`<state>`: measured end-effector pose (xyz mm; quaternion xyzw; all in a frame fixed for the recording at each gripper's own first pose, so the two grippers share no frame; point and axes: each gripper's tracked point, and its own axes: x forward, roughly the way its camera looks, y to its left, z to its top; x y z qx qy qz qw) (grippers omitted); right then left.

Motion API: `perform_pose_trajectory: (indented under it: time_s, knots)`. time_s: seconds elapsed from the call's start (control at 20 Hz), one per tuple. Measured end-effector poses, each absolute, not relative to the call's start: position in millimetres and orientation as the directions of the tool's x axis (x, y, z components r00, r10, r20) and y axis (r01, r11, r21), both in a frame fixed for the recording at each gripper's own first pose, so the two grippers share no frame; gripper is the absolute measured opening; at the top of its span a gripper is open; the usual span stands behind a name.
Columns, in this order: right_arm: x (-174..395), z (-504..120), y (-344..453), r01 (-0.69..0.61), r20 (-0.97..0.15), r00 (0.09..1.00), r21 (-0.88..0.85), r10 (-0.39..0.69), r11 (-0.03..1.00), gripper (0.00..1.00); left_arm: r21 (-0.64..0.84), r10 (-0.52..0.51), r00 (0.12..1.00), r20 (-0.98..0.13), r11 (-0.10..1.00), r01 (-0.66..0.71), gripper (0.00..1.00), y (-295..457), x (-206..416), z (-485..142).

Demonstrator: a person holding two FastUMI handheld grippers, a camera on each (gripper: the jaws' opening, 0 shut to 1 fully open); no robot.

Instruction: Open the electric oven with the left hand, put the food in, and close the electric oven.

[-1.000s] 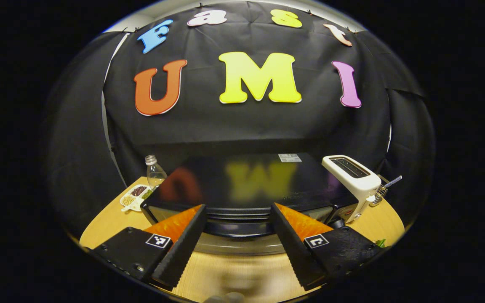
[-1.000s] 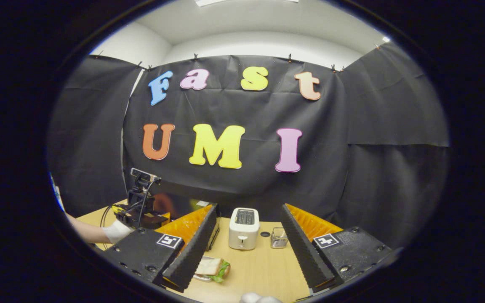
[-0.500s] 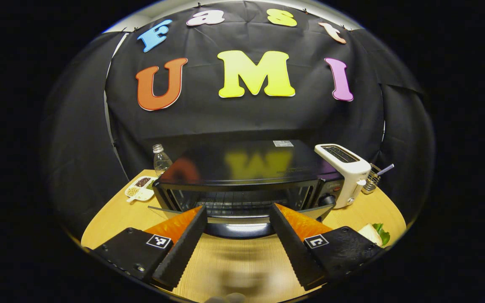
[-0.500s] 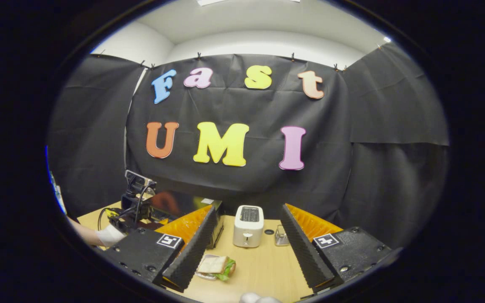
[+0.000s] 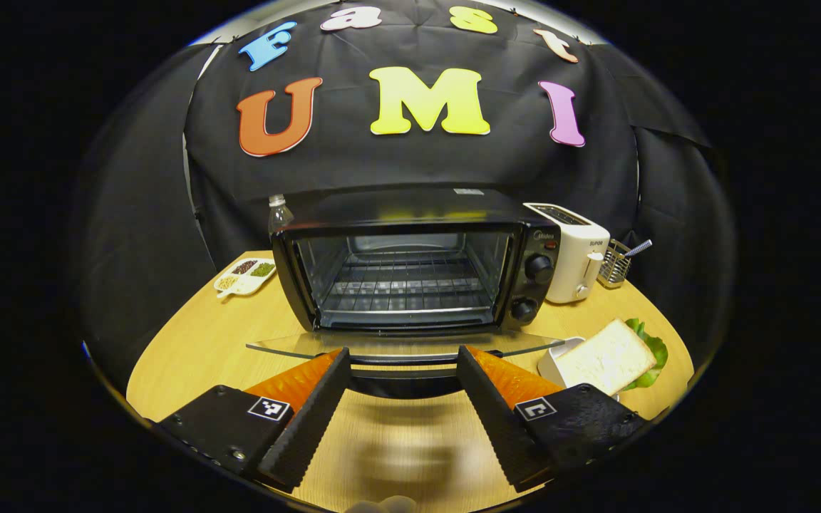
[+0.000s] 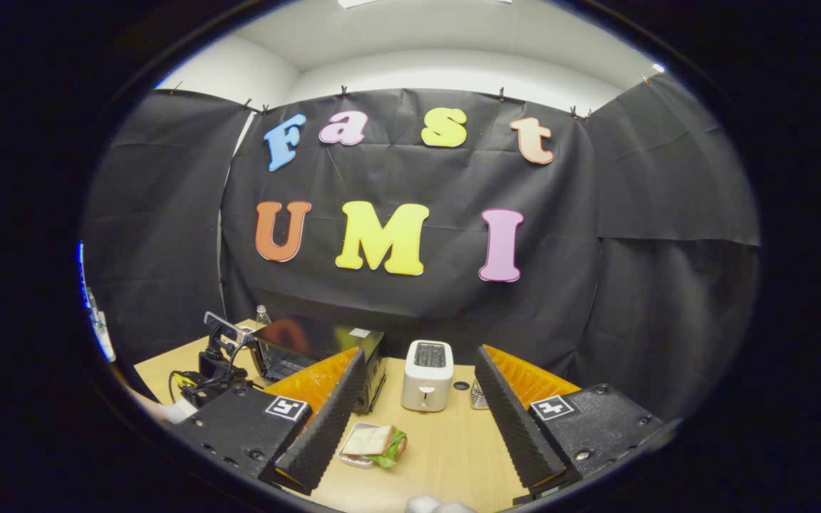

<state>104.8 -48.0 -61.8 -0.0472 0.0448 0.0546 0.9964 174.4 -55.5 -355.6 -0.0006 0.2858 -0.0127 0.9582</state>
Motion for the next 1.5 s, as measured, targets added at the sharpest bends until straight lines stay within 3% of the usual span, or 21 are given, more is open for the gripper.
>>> perform_pose_trajectory:
  time_s: [0.55,0.75,1.1,1.15,1.2,1.25,1.3,1.35,1.4,1.45,1.5]
  knots:
    - [104,-87,-57,-0.106,-0.149,0.985,-0.096,0.091,0.990,0.99,-0.025,-0.022,0.689,-0.724,1.000,0.005,0.97,-54,132,-440]
    - [108,-94,-61,-0.108,-0.168,0.982,-0.094,0.091,0.990,0.99,-0.026,-0.026,0.695,-0.718,1.000,0.010,0.96,-55,132,-441]
    - [122,-117,-71,-0.110,-0.216,0.972,-0.064,0.094,0.992,0.99,-0.007,-0.020,0.811,-0.584,1.000,0.020,0.96,-51,123,-372]
    - [124,-124,-70,-0.113,-0.234,0.967,-0.054,0.098,0.992,0.91,-0.003,-0.019,0.828,-0.561,1.000,0.021,0.96,-48,117,-357]
    - [126,-134,-73,-0.111,-0.251,0.963,-0.040,0.098,0.993,0.99,-0.005,-0.020,0.846,-0.533,1.000,0.020,0.96,-47,112,-340]
    - [127,-144,-73,-0.112,-0.269,0.958,-0.019,0.103,0.994,0.91,-0.005,-0.020,0.866,-0.499,1.000,0.020,0.96,-45,107,-320]
    - [128,-158,-72,-0.111,-0.295,0.949,0.002,0.107,0.994,0.99,-0.009,-0.021,0.883,-0.469,1.000,0.019,0.96,-43,101,-301]
    - [129,-171,-70,-0.115,-0.324,0.939,0.020,0.115,0.993,0.99,-0.013,-0.019,0.898,-0.440,1.000,0.015,0.96,-41,96,-282]
    - [129,-188,-68,-0.119,-0.351,0.928,0.033,0.123,0.992,0.91,-0.017,-0.015,0.911,-0.412,1.000,0.009,0.96,-39,90,-263]
    - [130,-201,-67,-0.118,-0.380,0.916,0.046,0.126,0.992,0.99,-0.025,-0.018,0.923,-0.385,1.000,0.010,0.96,-37,85,-244]
    - [131,-214,-62,-0.125,-0.398,0.906,0.068,0.142,0.990,0.99,-0.024,-0.017,0.934,-0.357,1.000,0.009,0.96,-36,78,-227]
